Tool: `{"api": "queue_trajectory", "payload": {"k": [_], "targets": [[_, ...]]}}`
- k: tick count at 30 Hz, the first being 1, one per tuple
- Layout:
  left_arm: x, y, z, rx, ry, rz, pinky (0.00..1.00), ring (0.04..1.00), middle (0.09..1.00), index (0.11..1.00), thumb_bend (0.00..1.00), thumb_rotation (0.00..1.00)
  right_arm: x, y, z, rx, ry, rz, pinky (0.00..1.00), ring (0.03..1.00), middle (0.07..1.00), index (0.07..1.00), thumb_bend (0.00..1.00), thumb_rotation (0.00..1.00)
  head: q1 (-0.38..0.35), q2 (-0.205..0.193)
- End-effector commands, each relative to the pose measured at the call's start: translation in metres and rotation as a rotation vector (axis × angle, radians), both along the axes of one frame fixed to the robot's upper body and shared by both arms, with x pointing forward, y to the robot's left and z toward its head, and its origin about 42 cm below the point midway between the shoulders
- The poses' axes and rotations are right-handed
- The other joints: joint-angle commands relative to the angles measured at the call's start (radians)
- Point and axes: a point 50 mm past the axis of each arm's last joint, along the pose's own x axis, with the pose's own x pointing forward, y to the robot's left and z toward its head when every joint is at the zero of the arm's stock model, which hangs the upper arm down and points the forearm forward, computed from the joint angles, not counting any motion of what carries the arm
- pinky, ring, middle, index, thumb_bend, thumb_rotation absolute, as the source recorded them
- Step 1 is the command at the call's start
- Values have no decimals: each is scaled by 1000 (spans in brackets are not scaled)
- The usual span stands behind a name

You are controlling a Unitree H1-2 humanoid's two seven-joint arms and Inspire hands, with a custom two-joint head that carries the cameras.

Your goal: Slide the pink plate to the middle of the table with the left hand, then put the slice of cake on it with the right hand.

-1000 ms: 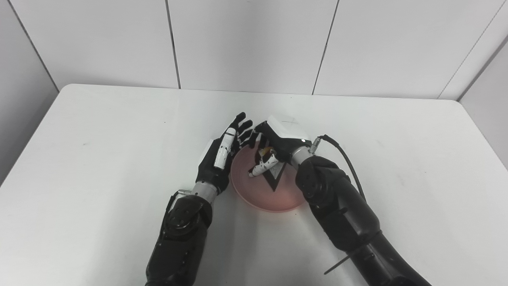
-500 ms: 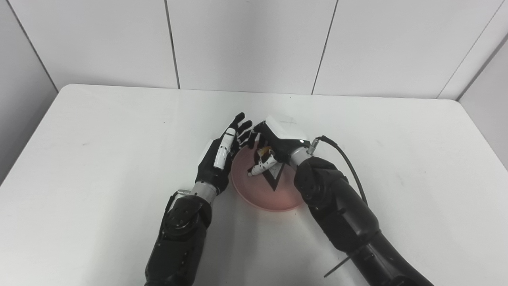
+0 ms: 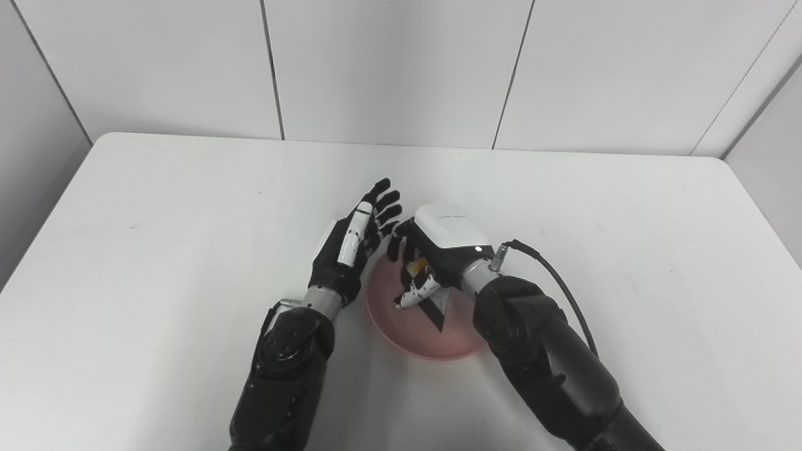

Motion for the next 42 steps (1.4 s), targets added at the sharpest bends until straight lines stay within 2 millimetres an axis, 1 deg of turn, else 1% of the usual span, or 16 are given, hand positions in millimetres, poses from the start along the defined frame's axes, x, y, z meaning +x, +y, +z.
{"api": "queue_trajectory", "payload": {"k": [1, 3, 4, 6, 10, 13, 20, 22, 26, 28, 32, 34, 36, 38, 40, 42], "targets": [[-16, 5, -37, 17, 180, 10, 864, 917, 934, 907, 385, 999, -1, -1, 25, 1, -53, -12, 401, 574, 740, 825, 708, 422, 0, -1], [-16, 5, -38, 10, 178, 16, 864, 915, 936, 913, 370, 1000, -3, -3, 28, -5, -56, -11, 474, 686, 828, 890, 721, 560, -1, -1], [-16, 5, -38, 9, 175, 17, 865, 913, 938, 919, 362, 1000, -4, -4, 29, -7, -59, -11, 491, 715, 854, 911, 724, 620, -1, -1], [-16, 5, -39, 14, 172, 15, 872, 908, 931, 913, 366, 1000, -5, -6, 31, -5, -62, -12, 534, 789, 929, 973, 746, 801, -1, -1], [-16, 6, -39, 25, 168, 22, 868, 901, 915, 908, 372, 987, -7, -8, 36, 12, -67, -21, 567, 836, 974, 999, 758, 929, -1, -1], [-17, 6, -39, 23, 171, 19, 882, 906, 917, 912, 372, 987, -8, -9, 40, 30, -81, -30, 593, 845, 982, 1000, 768, 980, -4, -1], [-17, 8, -37, 13, 186, 20, 893, 909, 920, 909, 387, 969, -12, -15, 48, 64, -99, -37, 623, 856, 991, 1000, 796, 1000, -9, -4], [-17, 10, -37, 19, 187, 17, 902, 917, 934, 921, 391, 988, -14, -16, 51, 86, -115, -37, 635, 861, 992, 1000, 804, 1000, -12, -6], [-19, 14, -36, 48, 157, 36, 914, 922, 945, 935, 382, 1000, -17, -27, 55, 244, -196, -7, 685, 888, 987, 1000, 784, 1000, -13, -12], [-21, 17, -34, 64, 131, 46, 947, 935, 948, 943, 388, 1000, -18, -36, 53, 346, -214, 10, 681, 904, 998, 1000, 787, 1000, -11, -15], [-28, 28, -31, 85, 50, 97, 957, 946, 952, 945, 385, 1000, -17, -55, 41, 506, -241, 22, 720, 925, 1000, 1000, 808, 1000, -5, -17], [-32, 36, -30, 89, 0, 131, 971, 970, 975, 964, 377, 1000, -19, -67, 31, 593, -245, 20, 808, 977, 1000, 1000, 813, 1000, -6, -19], [-36, 42, -30, 111, -45, 158, 992, 990, 995, 989, 393, 1000, -21, -79, 22, 670, -231, 13, 922, 996, 1000, 1000, 816, 1000, -6, -20], [-40, 49, -29, 166, -98, 173, 999, 998, 999, 998, 395, 1000, -23, -89, 12, 732, -194, -7, 984, 1000, 1000, 1000, 861, 1000, -5, -20], [-45, 54, -28, 226, -142, 184, 1000, 1000, 1000, 1000, 407, 1000, -27, -97, 2, 770, -166, -34, 983, 1000, 1000, 1000, 898, 1000, -1, -20], [-51, 58, -27, 264, -170, 194, 1000, 1000, 1000, 1000, 452, 1000, -31, -103, -7, 779, -167, -48, 918, 1000, 1000, 1000, 893, 1000, 2, -20]]}}
